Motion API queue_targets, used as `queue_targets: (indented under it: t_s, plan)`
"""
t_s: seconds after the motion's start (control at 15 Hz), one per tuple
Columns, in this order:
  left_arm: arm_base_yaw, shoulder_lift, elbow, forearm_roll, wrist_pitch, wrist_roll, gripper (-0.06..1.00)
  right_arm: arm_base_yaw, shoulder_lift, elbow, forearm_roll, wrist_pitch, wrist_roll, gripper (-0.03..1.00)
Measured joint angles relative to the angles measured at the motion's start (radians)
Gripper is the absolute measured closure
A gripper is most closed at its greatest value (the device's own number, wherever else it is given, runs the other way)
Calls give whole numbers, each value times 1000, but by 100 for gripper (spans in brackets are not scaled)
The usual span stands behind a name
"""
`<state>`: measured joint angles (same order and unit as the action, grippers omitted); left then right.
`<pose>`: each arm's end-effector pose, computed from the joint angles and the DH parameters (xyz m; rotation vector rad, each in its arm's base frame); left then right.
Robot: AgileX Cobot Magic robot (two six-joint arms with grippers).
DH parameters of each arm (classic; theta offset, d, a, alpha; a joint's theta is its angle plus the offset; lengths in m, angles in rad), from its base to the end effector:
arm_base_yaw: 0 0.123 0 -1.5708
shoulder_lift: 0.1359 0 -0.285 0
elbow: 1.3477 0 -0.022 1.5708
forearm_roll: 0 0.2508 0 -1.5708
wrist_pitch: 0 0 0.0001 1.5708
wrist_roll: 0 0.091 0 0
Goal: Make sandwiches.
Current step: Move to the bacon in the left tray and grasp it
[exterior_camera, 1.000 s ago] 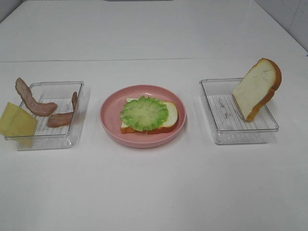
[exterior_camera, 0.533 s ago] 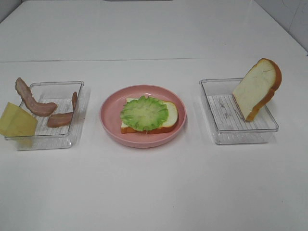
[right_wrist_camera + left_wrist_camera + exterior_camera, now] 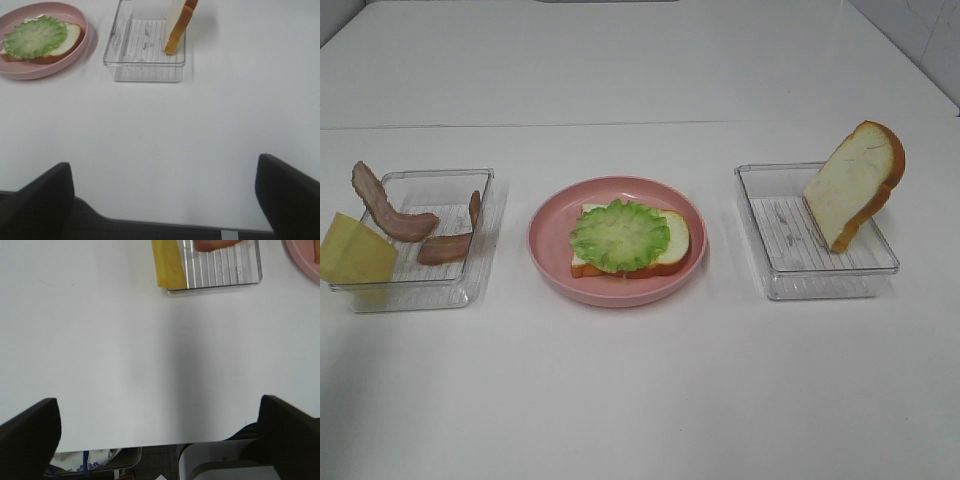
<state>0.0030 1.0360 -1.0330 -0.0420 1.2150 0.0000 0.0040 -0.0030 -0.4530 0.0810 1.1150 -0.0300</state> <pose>0.1760 -0.0031 0.3463 -0.0119 2.7010 -0.0567 -0.0029 0.0066 0.2601 -0.0407 2.1404 0.0835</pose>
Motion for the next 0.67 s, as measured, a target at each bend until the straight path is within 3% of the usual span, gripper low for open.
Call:
queue_targets:
  t_s: [0.4, 0.47, 0.67]
  plan:
    - [0, 517, -394, 0, -2, 25, -5, 0, 0, 0, 1, 0, 0, 3]
    - [23, 670, -522, -21, -2, 42, -5, 0, 0, 0, 1, 0, 0, 3]
    - [72, 863, -670, -61, -3, 80, -5, 0, 0, 0, 1, 0, 0, 3]
